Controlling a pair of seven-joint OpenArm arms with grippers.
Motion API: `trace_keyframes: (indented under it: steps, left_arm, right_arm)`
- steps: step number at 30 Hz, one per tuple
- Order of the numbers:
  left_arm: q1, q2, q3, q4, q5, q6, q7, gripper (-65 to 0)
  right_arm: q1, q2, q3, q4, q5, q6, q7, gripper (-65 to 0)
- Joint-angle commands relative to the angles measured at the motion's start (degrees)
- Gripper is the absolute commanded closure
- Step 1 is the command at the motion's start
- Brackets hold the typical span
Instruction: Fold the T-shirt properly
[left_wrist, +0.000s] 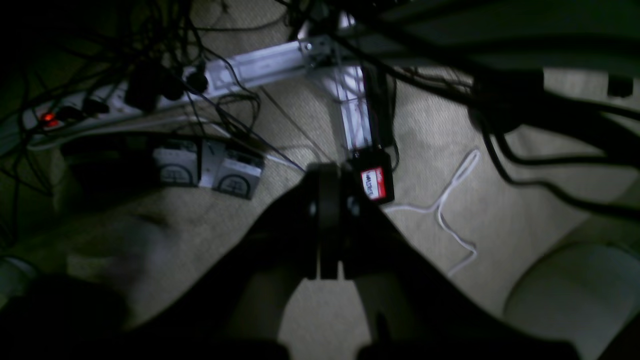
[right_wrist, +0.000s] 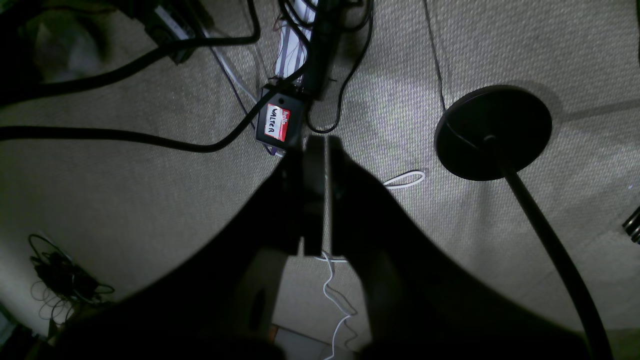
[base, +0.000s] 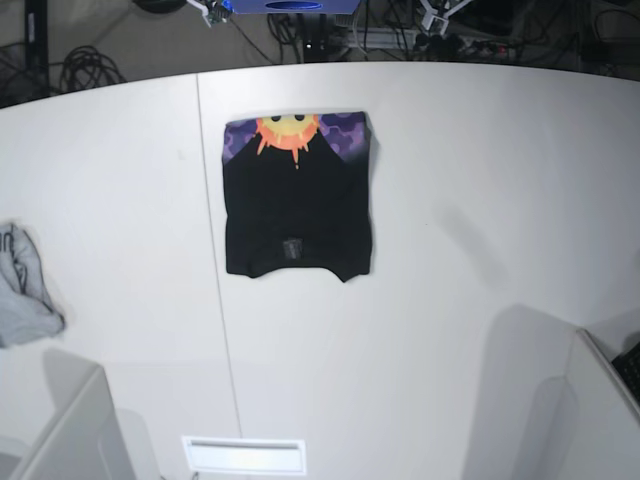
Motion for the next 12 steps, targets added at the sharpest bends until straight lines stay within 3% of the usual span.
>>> trace_keyframes:
  steps: [1, 12]
  left_arm:
    - [0.5, -0.2, -0.1, 0.0, -0.1, -0.4, -0.5, 0.0]
    - [-1.5, 0.0, -0.1, 0.4, -0.1, -0.4, -0.6, 0.0]
  right_arm:
    - [-0.4, 0.2, 0.2, 0.0, -0.1, 0.1, 0.4, 0.0]
    - [-0.7, 0.2, 0.2, -0.2, -0.1, 0.1, 0.4, 0.0]
